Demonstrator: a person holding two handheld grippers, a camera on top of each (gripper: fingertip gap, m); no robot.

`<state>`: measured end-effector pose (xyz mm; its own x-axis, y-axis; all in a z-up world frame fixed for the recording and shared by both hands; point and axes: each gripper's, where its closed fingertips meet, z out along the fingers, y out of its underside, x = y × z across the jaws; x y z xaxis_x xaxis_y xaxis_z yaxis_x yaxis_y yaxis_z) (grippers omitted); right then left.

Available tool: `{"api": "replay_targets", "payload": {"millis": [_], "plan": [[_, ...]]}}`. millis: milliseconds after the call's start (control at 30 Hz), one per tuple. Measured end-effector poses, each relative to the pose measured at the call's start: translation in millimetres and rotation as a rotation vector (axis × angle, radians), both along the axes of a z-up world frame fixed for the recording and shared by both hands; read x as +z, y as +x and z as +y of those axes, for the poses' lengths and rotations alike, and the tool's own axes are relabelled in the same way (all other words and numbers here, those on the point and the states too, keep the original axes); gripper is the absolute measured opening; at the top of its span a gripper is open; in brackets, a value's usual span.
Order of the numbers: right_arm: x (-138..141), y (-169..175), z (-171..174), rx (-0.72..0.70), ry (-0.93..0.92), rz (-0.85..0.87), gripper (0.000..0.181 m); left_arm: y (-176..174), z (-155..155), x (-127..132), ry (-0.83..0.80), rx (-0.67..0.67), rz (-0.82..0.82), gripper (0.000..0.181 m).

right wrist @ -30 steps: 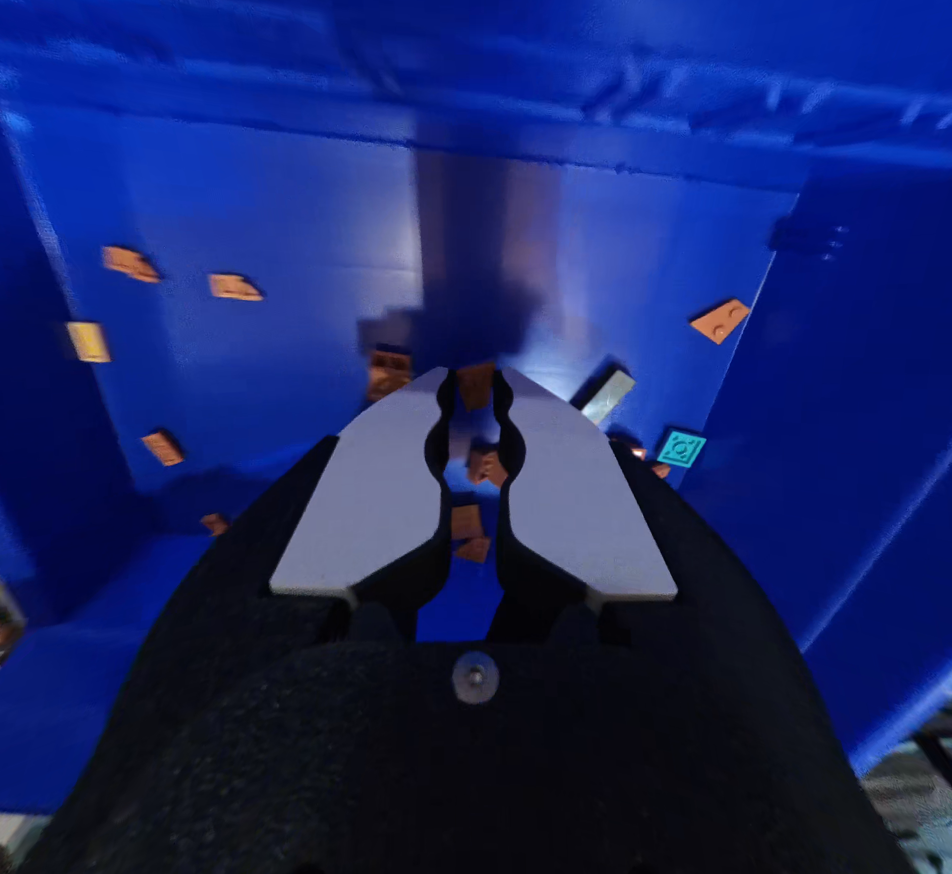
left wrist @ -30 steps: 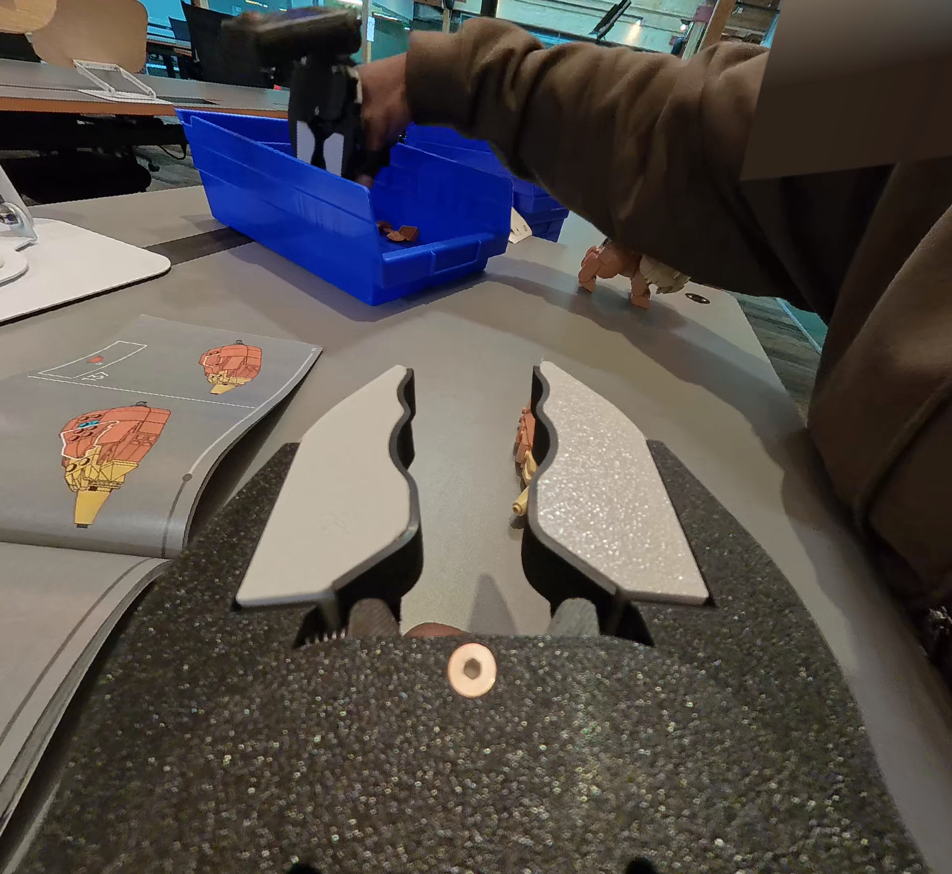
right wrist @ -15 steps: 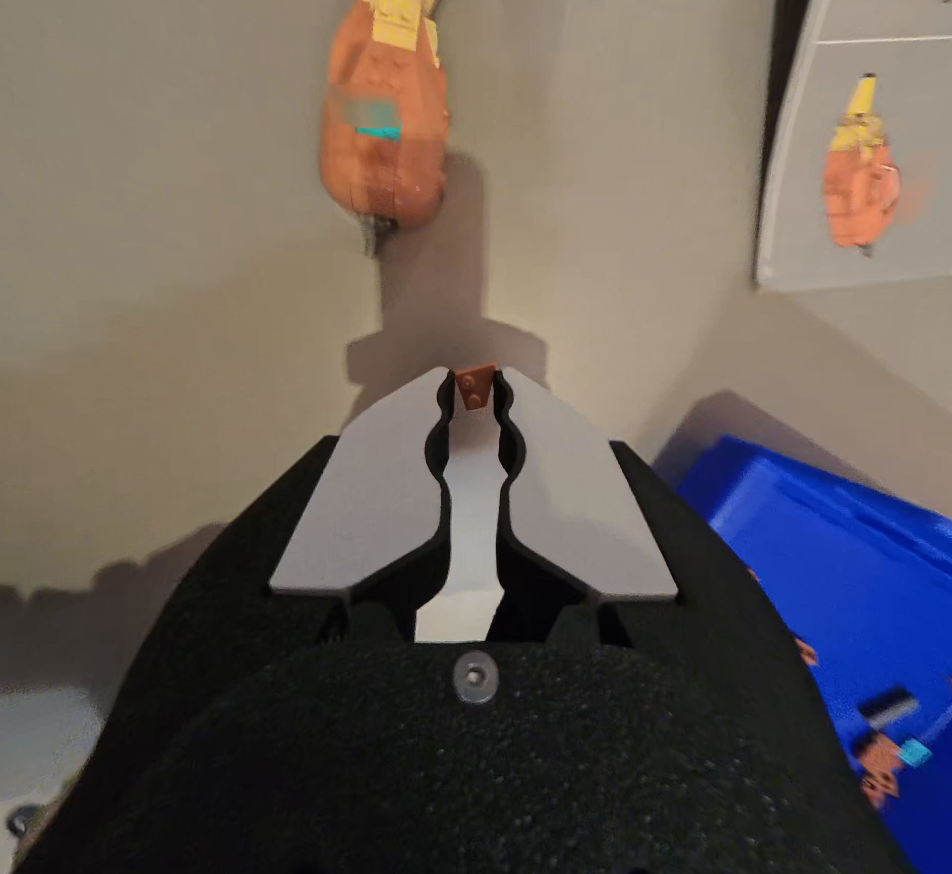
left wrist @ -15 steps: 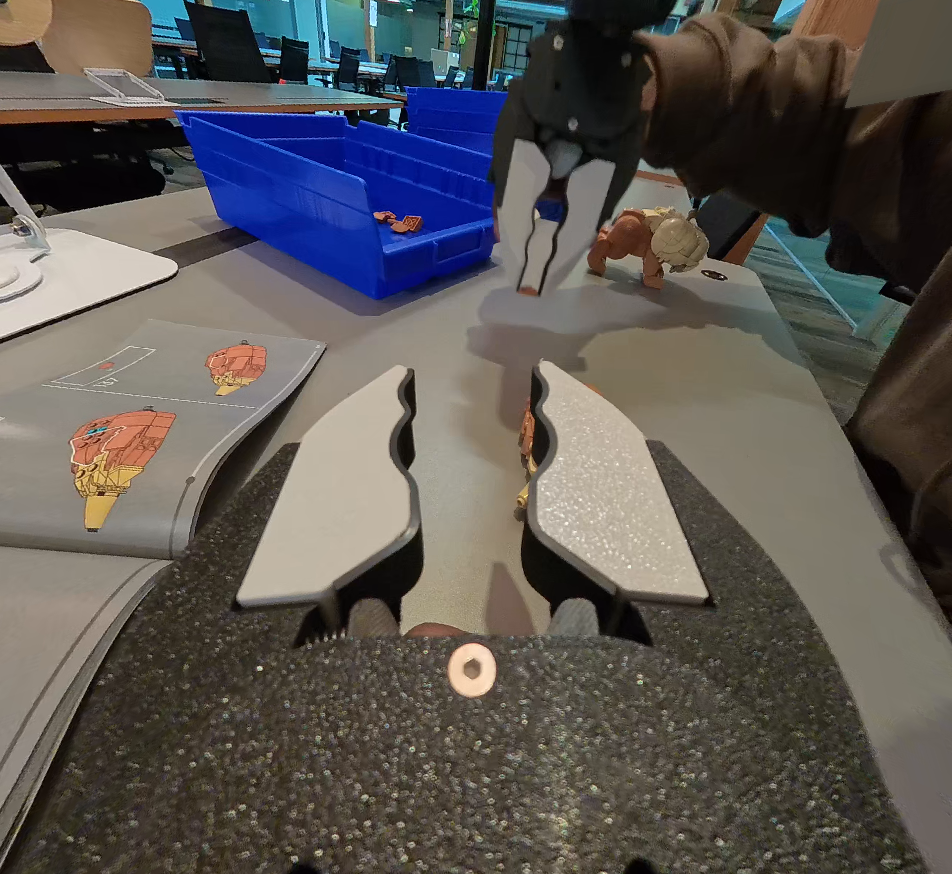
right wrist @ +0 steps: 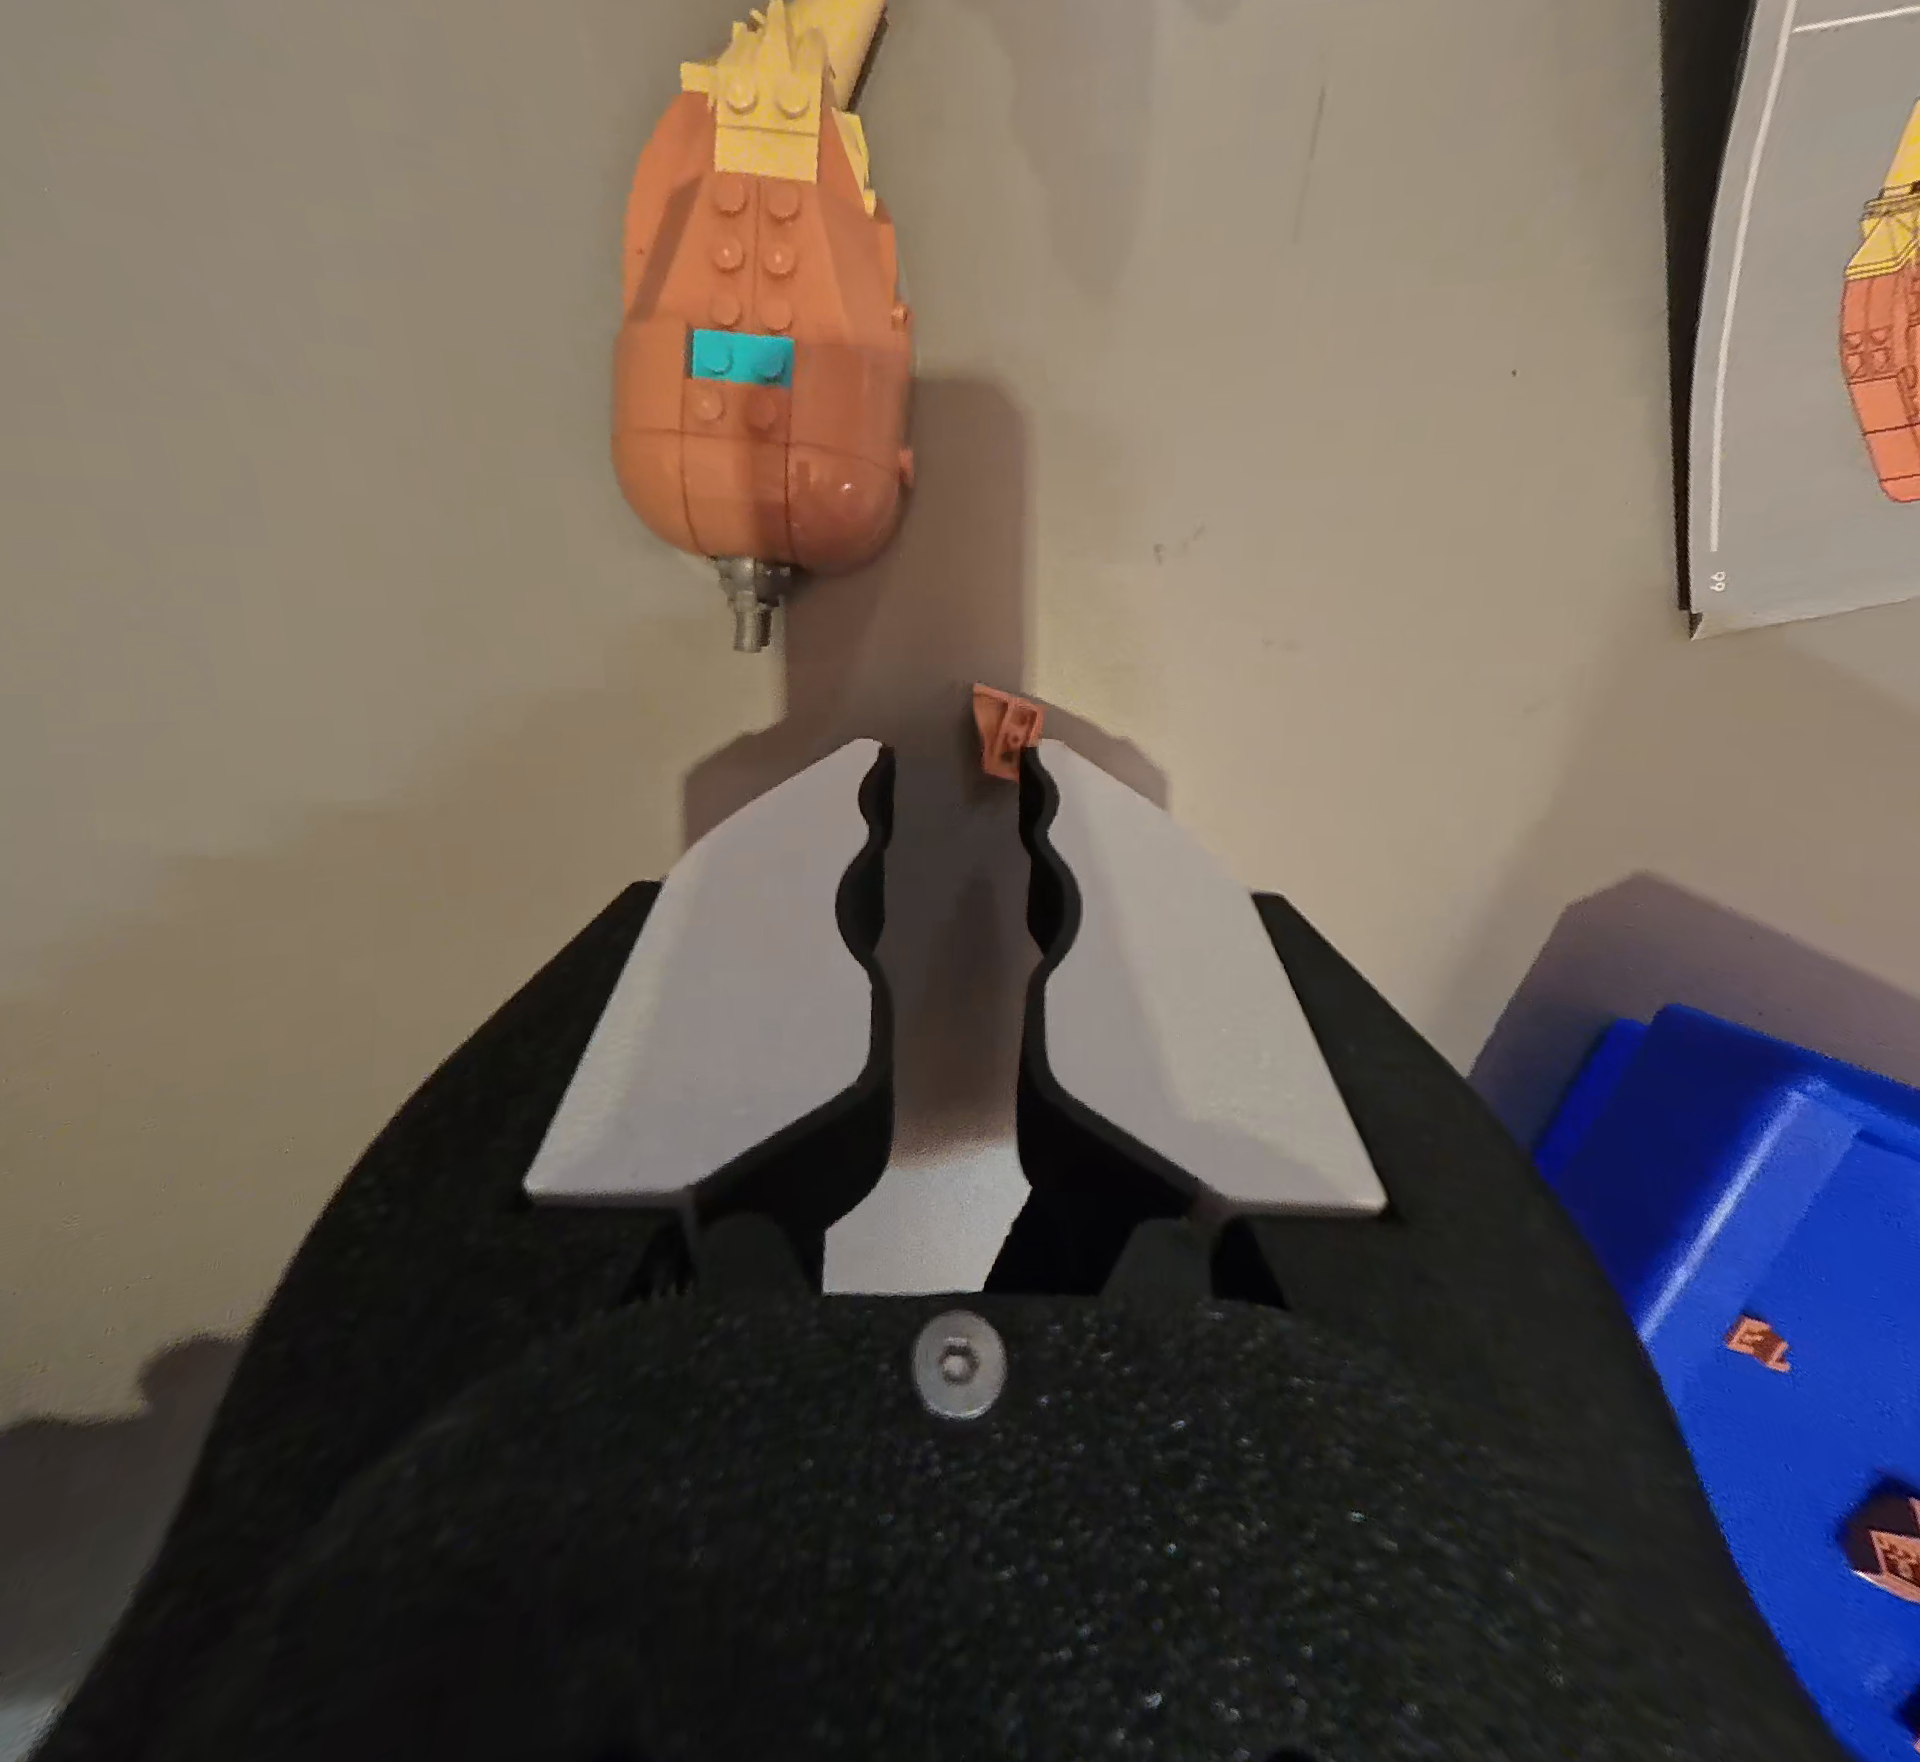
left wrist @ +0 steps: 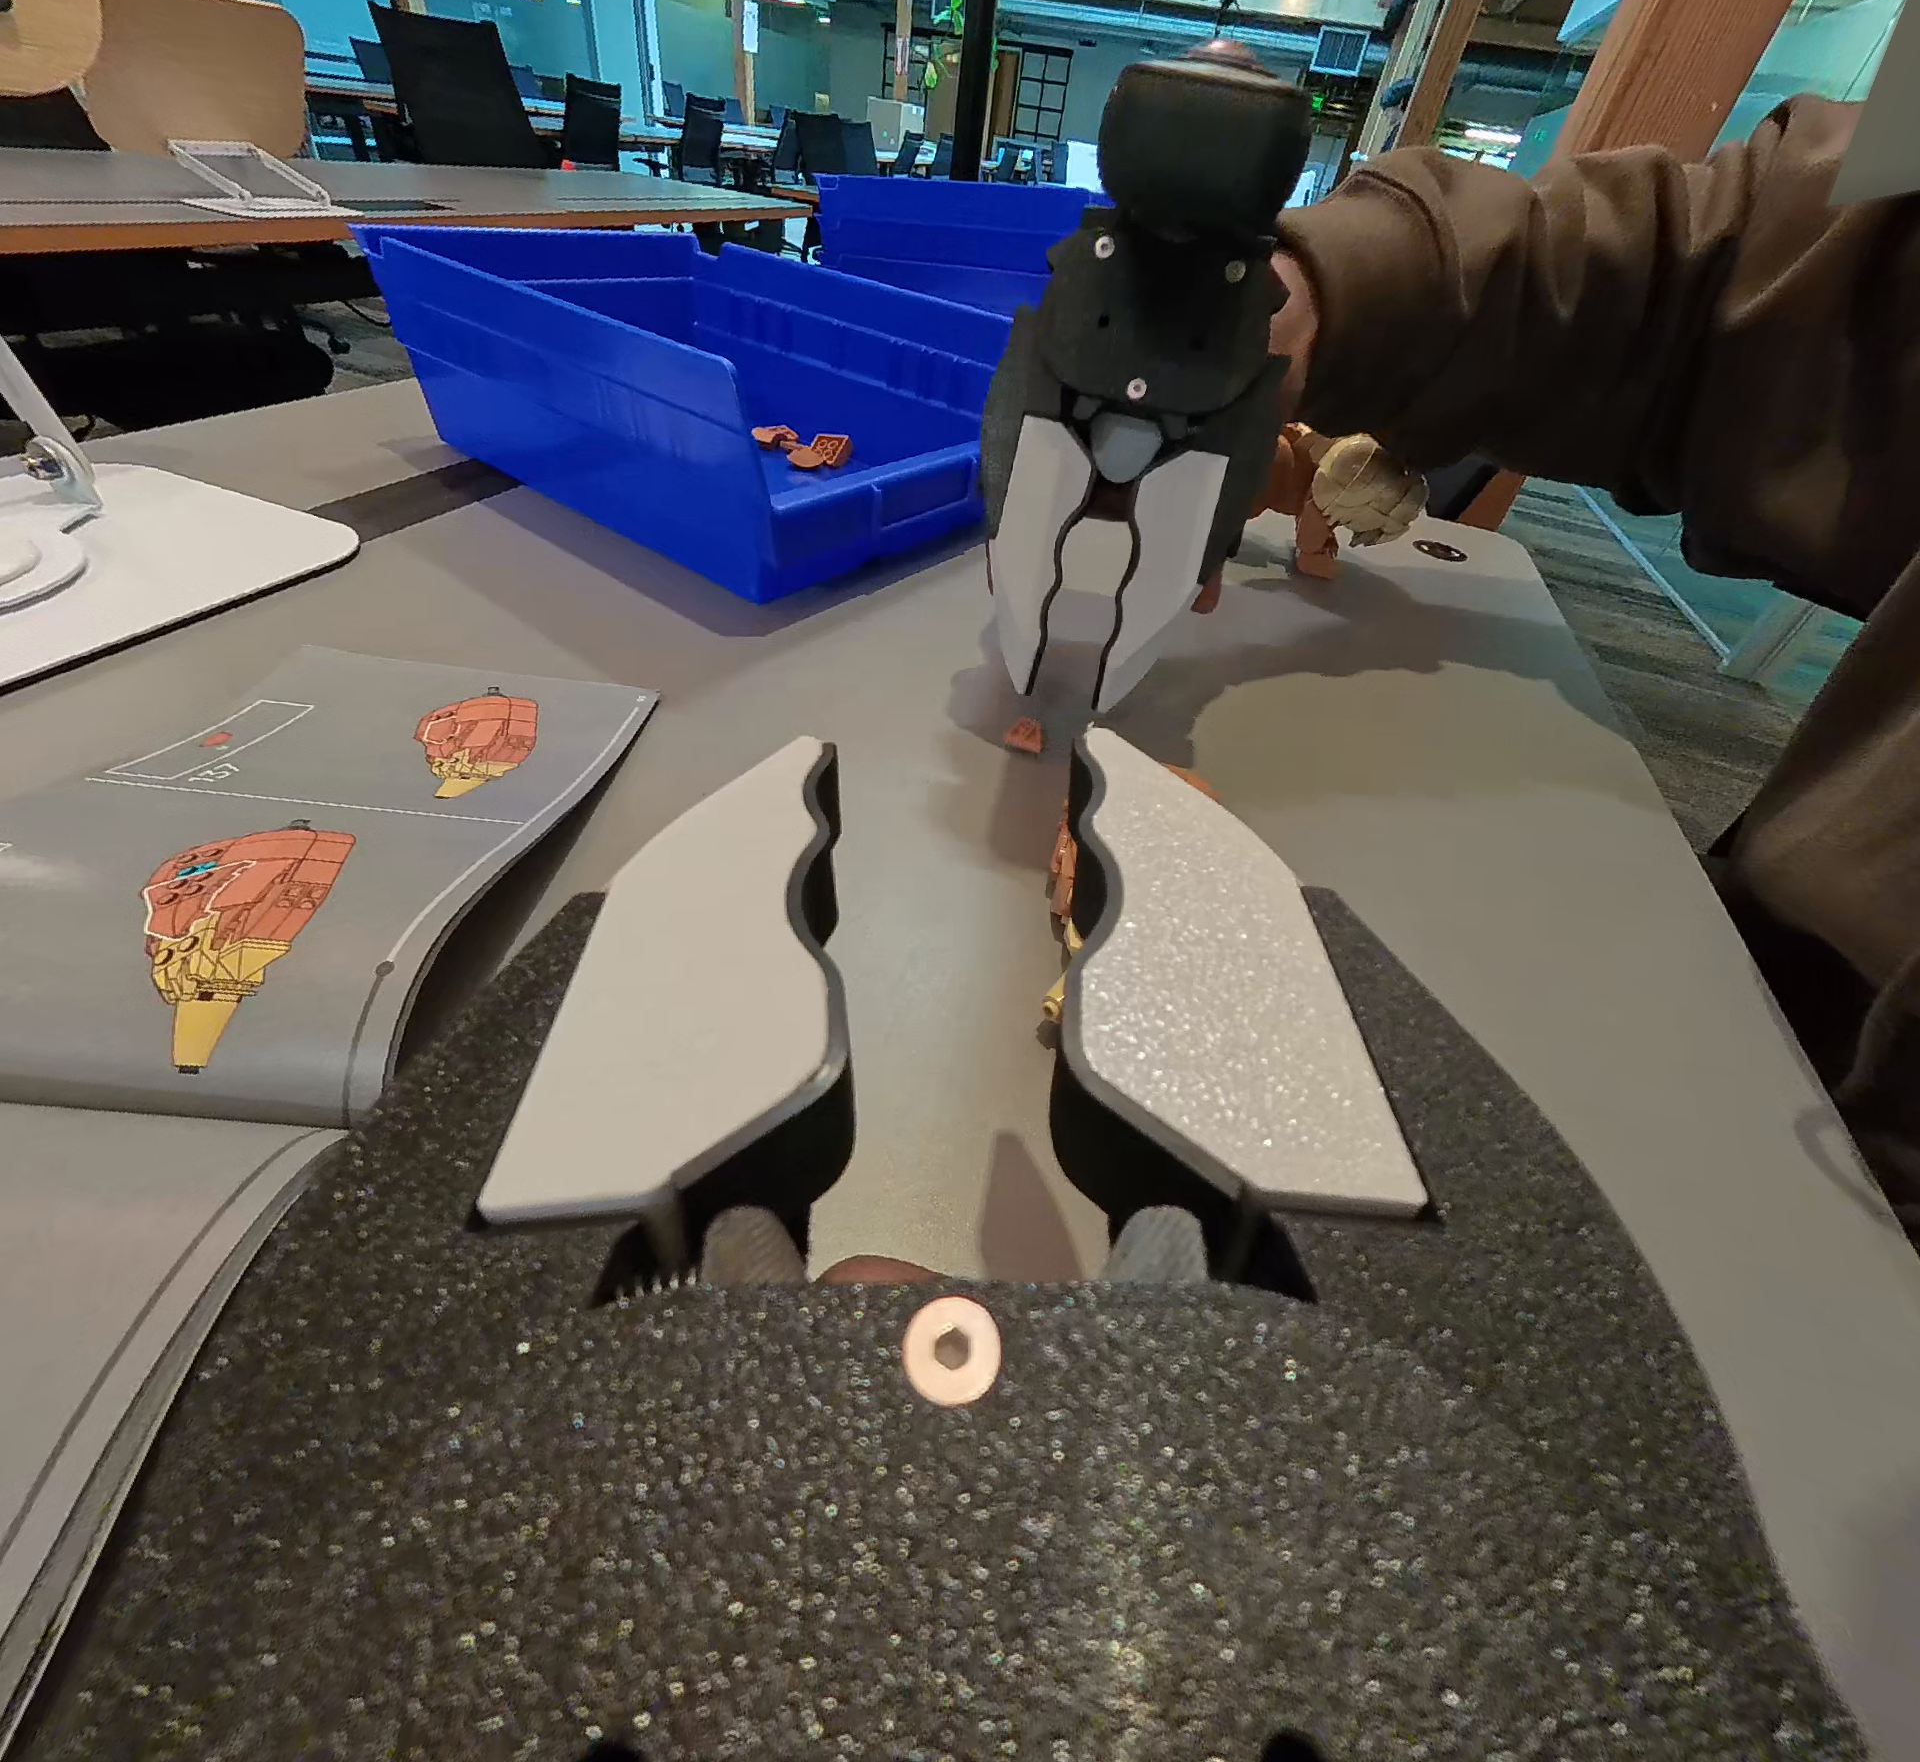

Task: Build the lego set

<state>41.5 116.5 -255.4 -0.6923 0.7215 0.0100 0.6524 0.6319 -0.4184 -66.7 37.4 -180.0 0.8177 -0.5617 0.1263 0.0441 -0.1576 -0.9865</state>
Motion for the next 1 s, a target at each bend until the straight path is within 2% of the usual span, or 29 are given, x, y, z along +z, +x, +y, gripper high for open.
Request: {"api": "replay_targets", "payload": {"millis": [100, 200, 300, 367, 500, 600, 700, 867, 1000], "plan": [[13, 0, 5, -0.016, -0.015, 0.029, 0.028, 0, 0, 0, -0.001, 0.0, -0.003, 0.042], [40, -5, 39, -0.084, 0.032, 0.099, 0.03, 0, 0, 0, -0.001, 0.0, -0.005, 0.042], [70, -24, 109, -0.246, 0.104, 0.189, 0.03, 0, 0, 0, -0.003, -0.002, -0.003, 0.042], [76, -35, 168, -0.372, 0.16, 0.179, 0.033, 0, 1, 0, -0.004, -0.002, -0.003, 0.042], [58, -52, 277, -0.551, 0.28, 0.093, 0.041, -1, 1, 0, -0.002, 0.001, -0.01, 0.042], [39, -65, 323, -0.63, 0.258, 0.022, 0.043, -2, 1, 0, -0.002, 0.003, -0.005, 0.042], [23, -76, 344, -0.661, 0.231, -0.02, 0.046, -3, 1, 1, -0.002, 0.004, -0.014, 0.042], [4, -84, 355, -0.635, 0.23, -0.073, 0.05, -3, 0, 1, -0.003, -0.001, -0.02, 0.042], [0, -90, 363, -0.667, 0.174, -0.049, 0.053, -2, 0, 0, -0.002, -0.006, -0.011, 0.042]]}}
